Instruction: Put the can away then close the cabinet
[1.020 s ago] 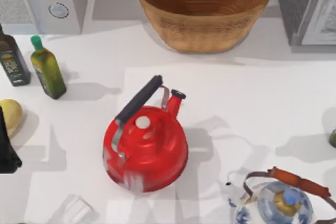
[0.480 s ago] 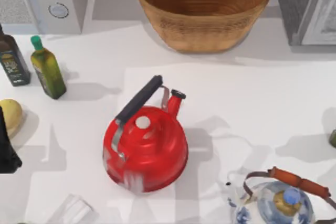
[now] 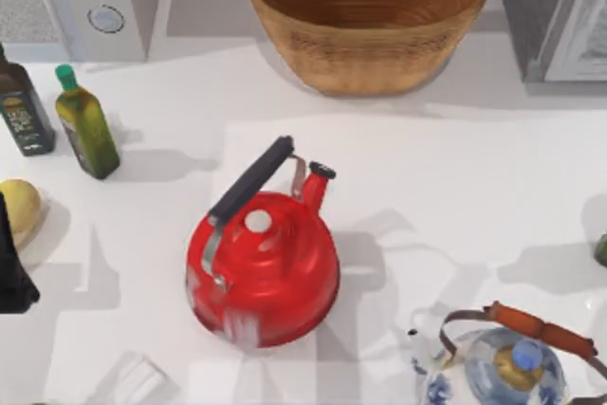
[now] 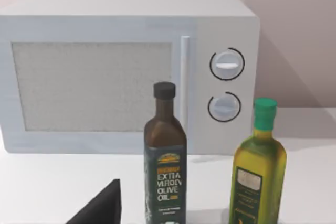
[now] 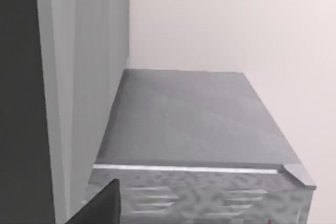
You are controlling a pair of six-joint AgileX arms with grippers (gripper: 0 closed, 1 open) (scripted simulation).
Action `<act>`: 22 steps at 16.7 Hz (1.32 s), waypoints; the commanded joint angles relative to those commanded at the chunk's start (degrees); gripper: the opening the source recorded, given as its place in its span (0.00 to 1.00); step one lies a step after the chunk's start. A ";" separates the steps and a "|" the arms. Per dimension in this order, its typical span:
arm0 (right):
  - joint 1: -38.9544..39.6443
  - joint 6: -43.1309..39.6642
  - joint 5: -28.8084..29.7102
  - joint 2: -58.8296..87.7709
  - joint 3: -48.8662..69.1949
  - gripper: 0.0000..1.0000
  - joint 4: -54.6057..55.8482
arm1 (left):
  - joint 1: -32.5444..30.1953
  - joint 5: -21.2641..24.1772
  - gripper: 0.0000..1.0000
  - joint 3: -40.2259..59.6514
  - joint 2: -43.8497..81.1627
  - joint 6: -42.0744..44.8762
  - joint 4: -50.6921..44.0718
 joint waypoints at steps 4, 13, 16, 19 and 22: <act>17.34 -0.05 17.50 -0.53 0.72 1.00 -0.41 | 0.00 0.00 1.00 0.00 0.00 0.00 0.00; 60.85 0.87 59.47 -1.92 -2.10 1.00 -2.56 | 0.00 0.00 1.00 0.00 0.00 0.00 0.00; 67.76 0.74 66.41 -2.59 -3.29 1.00 -2.90 | 0.00 0.00 1.00 0.00 0.00 0.00 0.00; 69.30 0.66 67.97 -2.78 -3.57 1.00 -2.96 | 0.00 0.00 1.00 0.00 0.00 0.00 0.00; 67.98 -0.05 69.04 -4.12 -2.99 1.00 -3.35 | 0.00 0.00 1.00 0.00 0.00 0.00 0.00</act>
